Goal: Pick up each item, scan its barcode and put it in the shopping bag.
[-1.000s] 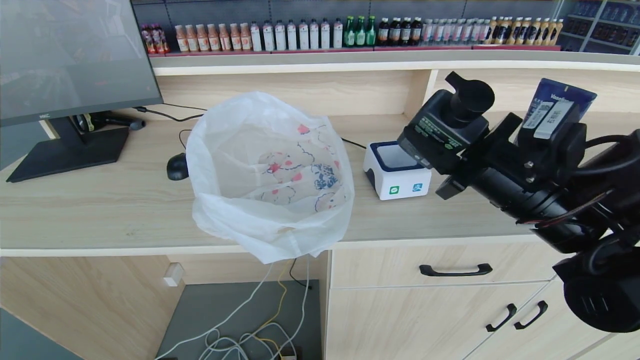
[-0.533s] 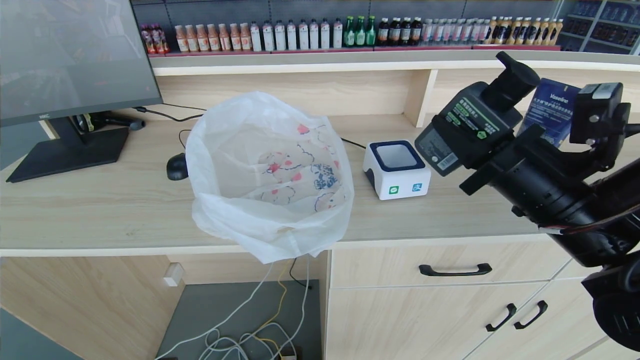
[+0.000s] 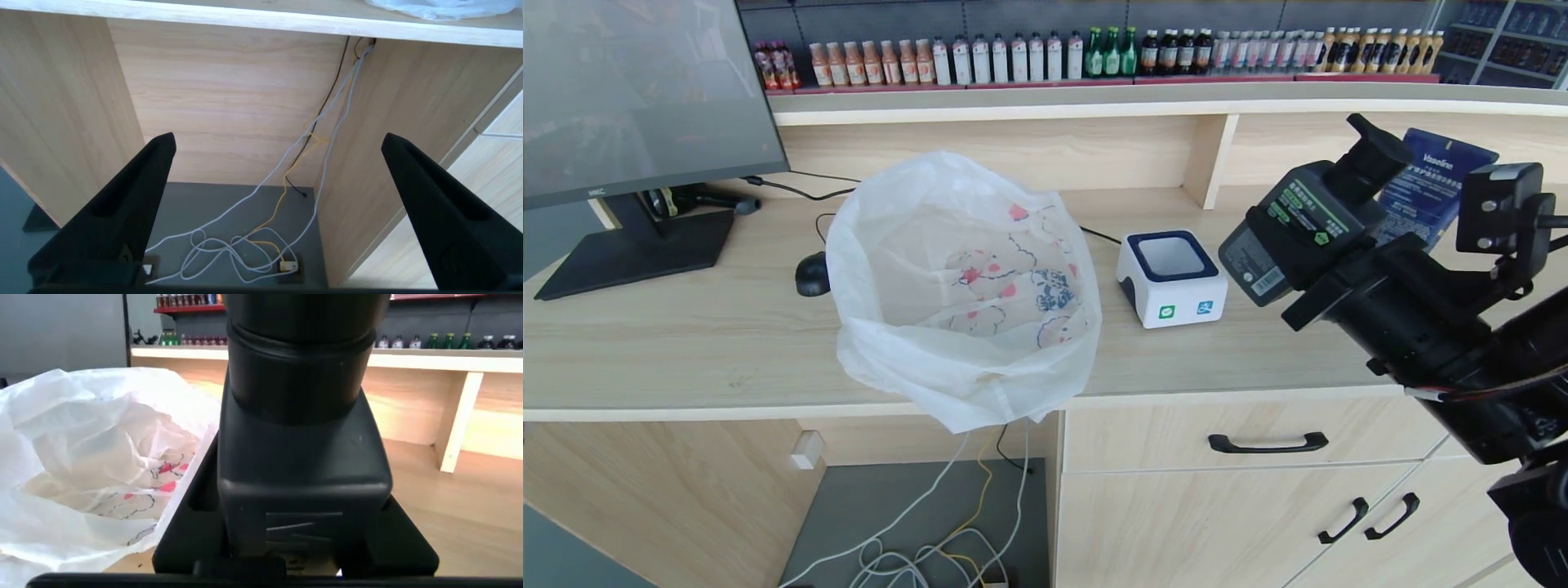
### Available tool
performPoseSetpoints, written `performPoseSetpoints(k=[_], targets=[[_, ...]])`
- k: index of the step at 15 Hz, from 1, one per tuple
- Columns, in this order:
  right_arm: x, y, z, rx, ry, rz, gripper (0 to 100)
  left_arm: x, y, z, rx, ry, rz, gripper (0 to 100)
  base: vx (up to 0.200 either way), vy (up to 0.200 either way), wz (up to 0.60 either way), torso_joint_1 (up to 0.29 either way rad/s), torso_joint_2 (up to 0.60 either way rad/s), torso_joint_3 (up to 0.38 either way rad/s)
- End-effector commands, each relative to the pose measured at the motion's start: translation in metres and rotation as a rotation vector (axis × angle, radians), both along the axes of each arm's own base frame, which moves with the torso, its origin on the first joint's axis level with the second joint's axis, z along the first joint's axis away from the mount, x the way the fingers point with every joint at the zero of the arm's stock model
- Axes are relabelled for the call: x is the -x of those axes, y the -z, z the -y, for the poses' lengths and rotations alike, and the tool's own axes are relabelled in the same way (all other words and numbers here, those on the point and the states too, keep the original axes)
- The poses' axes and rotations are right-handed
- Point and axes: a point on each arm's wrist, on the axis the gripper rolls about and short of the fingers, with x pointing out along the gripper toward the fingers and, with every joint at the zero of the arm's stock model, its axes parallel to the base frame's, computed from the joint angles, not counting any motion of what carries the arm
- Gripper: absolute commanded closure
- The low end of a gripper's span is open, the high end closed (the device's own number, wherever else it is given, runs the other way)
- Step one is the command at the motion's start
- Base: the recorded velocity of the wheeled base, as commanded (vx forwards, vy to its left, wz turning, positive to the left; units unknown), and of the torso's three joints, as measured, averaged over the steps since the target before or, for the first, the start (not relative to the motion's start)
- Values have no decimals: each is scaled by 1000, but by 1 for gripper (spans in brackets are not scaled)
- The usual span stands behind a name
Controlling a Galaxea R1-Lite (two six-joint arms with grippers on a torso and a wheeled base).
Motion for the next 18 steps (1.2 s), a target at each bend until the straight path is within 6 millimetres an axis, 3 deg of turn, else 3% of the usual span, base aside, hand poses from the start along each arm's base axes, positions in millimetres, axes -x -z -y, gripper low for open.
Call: performPoseSetpoints(k=[1,15,18], targets=[[3,-3,1,-3,-2,9,100,0,0,0,1,0,0,0,0,200,0,-2,7,2],[21,-7,10,-9,-1,25,100,0,0,0,1,0,-1,0,0,200,0,4,2,4],[21,-7,9,-7,0,24,100,0,0,0,-2,0,0,0,0,0,0,0,0,0]])
